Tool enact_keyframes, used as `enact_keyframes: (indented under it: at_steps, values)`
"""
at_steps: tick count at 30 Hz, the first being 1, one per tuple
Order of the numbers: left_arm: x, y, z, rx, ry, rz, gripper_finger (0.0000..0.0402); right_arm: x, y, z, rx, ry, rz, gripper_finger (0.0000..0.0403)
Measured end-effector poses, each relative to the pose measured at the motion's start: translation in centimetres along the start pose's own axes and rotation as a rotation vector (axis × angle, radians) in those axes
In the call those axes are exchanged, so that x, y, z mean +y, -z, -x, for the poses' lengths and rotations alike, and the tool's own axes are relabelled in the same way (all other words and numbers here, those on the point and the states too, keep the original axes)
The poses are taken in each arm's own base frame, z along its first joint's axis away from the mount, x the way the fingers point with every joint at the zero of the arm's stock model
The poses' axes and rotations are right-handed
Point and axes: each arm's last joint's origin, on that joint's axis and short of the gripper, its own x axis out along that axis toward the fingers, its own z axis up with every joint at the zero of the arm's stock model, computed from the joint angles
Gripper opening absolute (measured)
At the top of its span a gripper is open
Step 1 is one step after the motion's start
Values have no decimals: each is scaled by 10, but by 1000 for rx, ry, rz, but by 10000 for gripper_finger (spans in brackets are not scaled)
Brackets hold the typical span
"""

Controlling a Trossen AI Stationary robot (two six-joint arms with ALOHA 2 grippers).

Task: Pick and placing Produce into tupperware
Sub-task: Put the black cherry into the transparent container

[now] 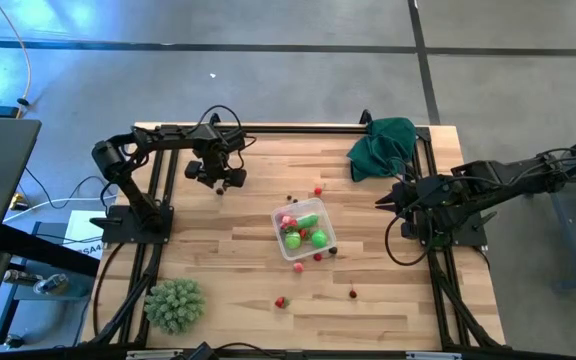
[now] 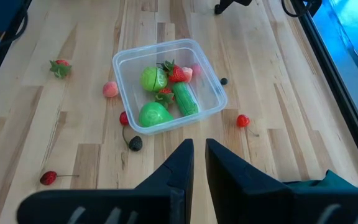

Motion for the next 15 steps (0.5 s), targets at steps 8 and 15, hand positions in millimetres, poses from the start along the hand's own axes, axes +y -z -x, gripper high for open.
enact_keyframes:
  at_steps: [8, 15]
  values:
    - [2, 5, -14, 16, 14, 8, 205, 0, 0, 0, 0, 0, 0, 32]
    - [2, 4, -14, -1, 2, 20, 205, 0, 0, 0, 0, 0, 0, 32]
